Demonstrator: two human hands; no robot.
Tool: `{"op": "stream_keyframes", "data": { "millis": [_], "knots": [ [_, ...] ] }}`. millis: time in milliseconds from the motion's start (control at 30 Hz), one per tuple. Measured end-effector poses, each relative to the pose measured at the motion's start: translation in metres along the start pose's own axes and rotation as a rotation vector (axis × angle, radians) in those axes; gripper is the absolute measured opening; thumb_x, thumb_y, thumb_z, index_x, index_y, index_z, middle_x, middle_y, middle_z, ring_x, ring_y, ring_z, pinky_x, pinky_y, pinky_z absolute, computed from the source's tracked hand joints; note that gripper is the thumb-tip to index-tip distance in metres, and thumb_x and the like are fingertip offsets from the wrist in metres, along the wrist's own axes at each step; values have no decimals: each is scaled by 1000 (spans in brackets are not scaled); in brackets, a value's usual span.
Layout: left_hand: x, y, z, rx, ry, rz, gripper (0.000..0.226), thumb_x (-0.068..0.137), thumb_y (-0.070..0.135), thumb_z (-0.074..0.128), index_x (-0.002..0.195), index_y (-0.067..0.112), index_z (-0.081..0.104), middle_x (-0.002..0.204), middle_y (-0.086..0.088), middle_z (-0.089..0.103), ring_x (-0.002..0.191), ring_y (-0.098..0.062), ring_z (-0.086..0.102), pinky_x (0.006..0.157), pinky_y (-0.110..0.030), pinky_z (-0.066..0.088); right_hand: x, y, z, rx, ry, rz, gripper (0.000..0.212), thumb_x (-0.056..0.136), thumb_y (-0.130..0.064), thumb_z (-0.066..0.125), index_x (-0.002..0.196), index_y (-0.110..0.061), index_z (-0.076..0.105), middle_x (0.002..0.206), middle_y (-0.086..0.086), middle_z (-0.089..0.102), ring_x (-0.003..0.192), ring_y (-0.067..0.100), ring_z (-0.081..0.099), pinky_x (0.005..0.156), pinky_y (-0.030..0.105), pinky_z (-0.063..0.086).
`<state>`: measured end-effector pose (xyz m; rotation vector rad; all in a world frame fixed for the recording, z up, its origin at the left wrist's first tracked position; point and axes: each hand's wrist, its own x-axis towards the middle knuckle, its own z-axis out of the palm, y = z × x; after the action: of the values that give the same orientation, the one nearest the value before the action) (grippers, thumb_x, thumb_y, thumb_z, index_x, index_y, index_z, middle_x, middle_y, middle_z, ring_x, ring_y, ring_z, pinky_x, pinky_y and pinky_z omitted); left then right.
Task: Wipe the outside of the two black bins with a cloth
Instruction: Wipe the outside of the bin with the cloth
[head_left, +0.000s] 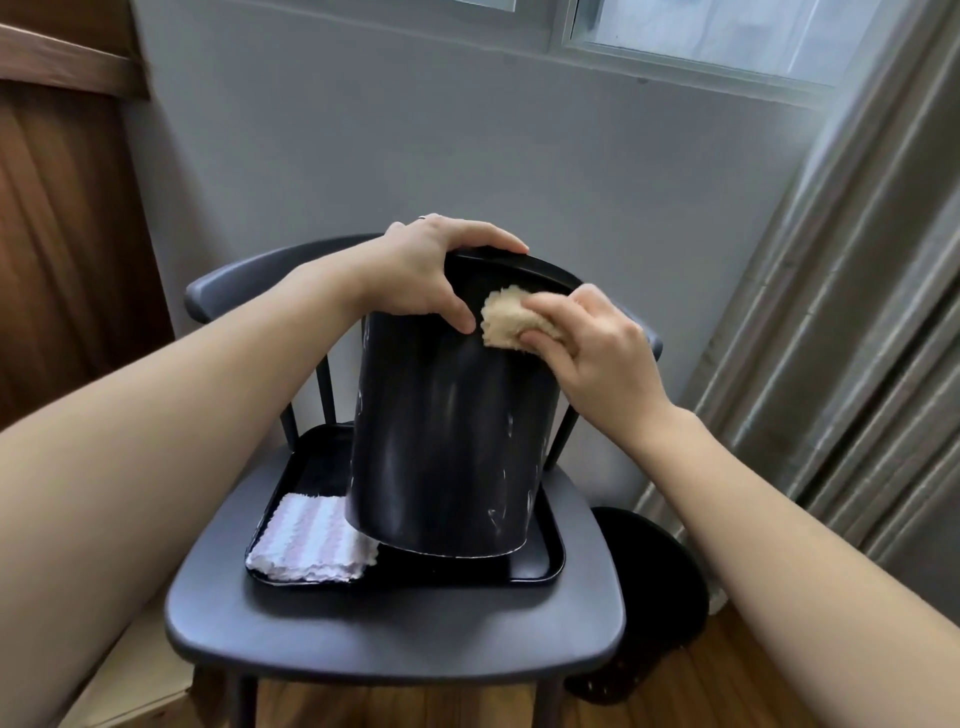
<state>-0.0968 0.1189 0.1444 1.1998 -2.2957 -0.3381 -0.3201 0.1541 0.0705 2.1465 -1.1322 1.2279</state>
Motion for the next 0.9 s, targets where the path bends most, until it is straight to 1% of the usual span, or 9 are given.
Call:
{"op": "stream_keyframes", "data": {
  "millis": [100,167,300,400,500,600,700,767,900],
  "knots": [
    [1,-2,-1,-2,-9,-17,87,67,19,90,123,72,50,119,24,50,134,-23,39,117,-46,36,8,-2,4,-7,37,95,28,91,-27,70,116,-14,71,88,3,57,77,18,57,68,22,40],
    [1,-3,-1,2,-10,-8,86,68,19,90,125,70,50,125,16,53,133,-22,41,117,-46,36,1,-5,4,24,-2,55,27,91,-26,71,114,-13,72,87,5,58,75,20,58,67,29,47],
    [-1,-2,-1,7,-3,9,86,71,19,89,130,67,49,110,31,46,129,-15,38,117,-46,33,-10,-8,-1,34,-86,-46,25,92,-23,70,115,-13,72,85,8,58,72,23,58,64,41,53],
    [1,0,0,29,-14,16,87,70,19,88,130,67,48,122,22,54,133,-18,36,118,-46,32,8,-12,0,-2,-20,30,25,94,-26,66,116,-16,71,87,8,57,76,26,59,65,39,52],
    [3,0,2,36,-17,28,90,69,17,88,130,68,47,127,24,55,135,-17,34,118,-46,30,24,-15,4,-39,-7,98,25,95,-31,63,116,-18,70,88,7,55,78,27,58,67,36,48],
    [3,-4,0,19,-22,18,89,68,21,90,127,72,47,133,14,55,136,-22,36,118,-46,33,13,-15,2,3,-53,38,25,94,-27,65,116,-15,70,89,8,56,75,26,57,66,40,52],
    [0,-6,-2,4,-21,-8,88,69,22,90,120,78,45,130,11,51,134,-25,39,117,-47,35,-7,-11,-3,16,-134,-34,24,93,-23,67,115,-14,71,87,6,57,73,22,57,64,41,52],
    [-1,-5,-3,-8,-22,-25,88,69,20,89,118,78,46,130,10,51,134,-27,40,116,-47,37,-9,-7,-3,-2,-107,-2,23,93,-23,68,114,-14,72,88,5,58,75,22,58,64,36,51],
    [-1,-2,-2,-16,-20,-50,87,67,20,89,120,76,48,133,8,48,134,-29,39,115,-48,39,11,2,-1,-6,-6,195,25,94,-30,66,116,-20,70,90,2,56,79,22,58,69,20,32]
  ]
}}
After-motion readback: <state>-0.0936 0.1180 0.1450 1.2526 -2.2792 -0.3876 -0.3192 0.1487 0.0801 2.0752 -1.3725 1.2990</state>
